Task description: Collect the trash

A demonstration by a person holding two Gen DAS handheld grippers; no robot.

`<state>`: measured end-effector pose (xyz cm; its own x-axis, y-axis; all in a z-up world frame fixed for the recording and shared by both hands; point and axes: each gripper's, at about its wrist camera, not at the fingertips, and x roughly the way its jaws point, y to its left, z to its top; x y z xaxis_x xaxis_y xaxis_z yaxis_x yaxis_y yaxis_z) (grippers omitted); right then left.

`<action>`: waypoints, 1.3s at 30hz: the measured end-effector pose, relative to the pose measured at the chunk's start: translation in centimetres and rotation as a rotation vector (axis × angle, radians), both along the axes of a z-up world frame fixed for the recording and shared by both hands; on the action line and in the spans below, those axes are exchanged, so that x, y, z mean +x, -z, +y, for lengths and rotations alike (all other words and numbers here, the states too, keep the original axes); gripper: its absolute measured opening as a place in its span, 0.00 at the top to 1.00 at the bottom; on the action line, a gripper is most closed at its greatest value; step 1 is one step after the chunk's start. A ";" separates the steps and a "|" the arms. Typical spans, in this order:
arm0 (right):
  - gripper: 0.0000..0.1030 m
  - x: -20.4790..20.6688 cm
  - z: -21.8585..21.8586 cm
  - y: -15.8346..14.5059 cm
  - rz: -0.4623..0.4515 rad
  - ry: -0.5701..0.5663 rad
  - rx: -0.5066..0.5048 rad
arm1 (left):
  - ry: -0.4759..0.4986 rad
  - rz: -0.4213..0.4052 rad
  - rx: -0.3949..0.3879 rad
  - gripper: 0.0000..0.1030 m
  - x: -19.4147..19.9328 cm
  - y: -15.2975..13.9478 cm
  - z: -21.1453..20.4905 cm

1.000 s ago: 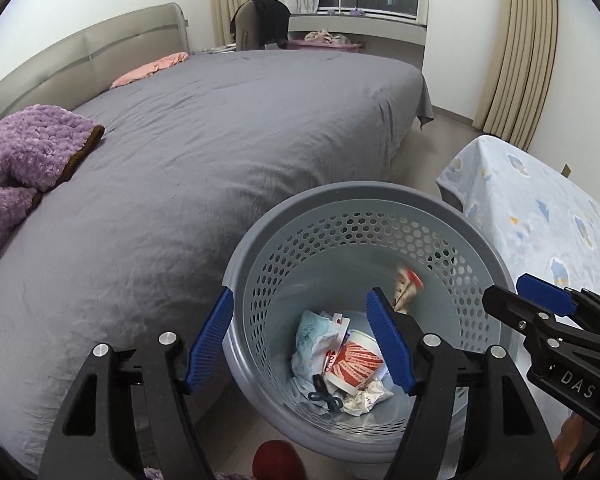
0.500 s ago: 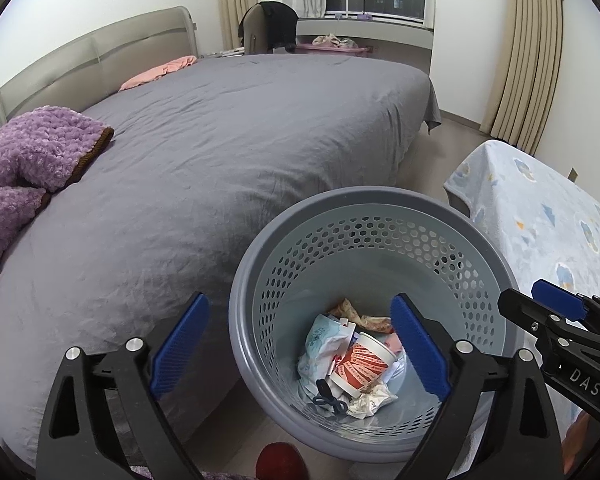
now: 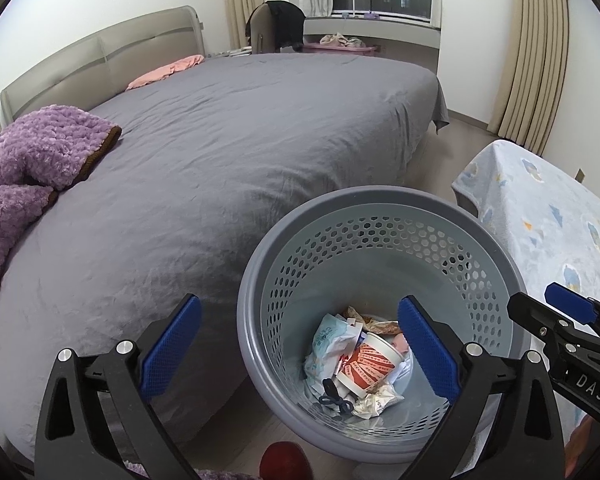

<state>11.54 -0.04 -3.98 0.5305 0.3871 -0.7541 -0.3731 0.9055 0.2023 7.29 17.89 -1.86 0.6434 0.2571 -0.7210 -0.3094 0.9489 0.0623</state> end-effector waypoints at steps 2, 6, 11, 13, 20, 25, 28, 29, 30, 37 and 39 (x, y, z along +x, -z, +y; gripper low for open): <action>0.38 0.0 0.0 0.0 -0.001 0.003 -0.004 | -0.001 -0.001 0.001 0.06 0.0 0.0 -0.1; 0.36 0.0 -0.1 0.0 -0.003 0.005 -0.008 | -0.003 0.004 0.002 0.06 0.0 0.1 0.0; 0.36 0.0 -0.1 -0.1 -0.005 0.008 -0.009 | -0.007 0.006 0.000 0.06 0.0 0.1 0.1; 0.36 0.0 -0.1 -0.1 -0.005 0.008 -0.009 | -0.009 0.006 0.001 0.06 0.0 0.1 0.1; 0.36 -0.1 -0.2 -0.2 -0.008 0.009 -0.012 | -0.010 0.005 0.004 0.06 0.0 0.1 0.1; 0.36 -0.1 -0.2 -0.2 -0.008 0.009 -0.014 | -0.011 0.007 0.003 0.06 -0.1 0.0 0.1; 0.36 -0.1 -0.2 -0.2 -0.009 0.009 -0.014 | -0.011 0.006 0.004 0.06 -0.1 0.0 0.1; 0.36 -0.1 -0.2 -0.2 -0.009 0.009 -0.014 | -0.012 0.006 0.004 0.06 -0.1 0.0 0.1; 0.36 -0.1 -0.2 -0.2 -0.009 0.008 -0.014 | -0.012 0.006 0.004 0.06 -0.1 0.0 0.1; 0.36 -0.1 -0.2 -0.2 -0.011 0.009 -0.016 | -0.013 0.005 0.005 0.06 -0.1 0.0 0.2; 0.36 -0.1 -0.2 -0.3 -0.012 0.009 -0.016 | -0.013 0.006 0.005 0.06 -0.1 0.0 0.2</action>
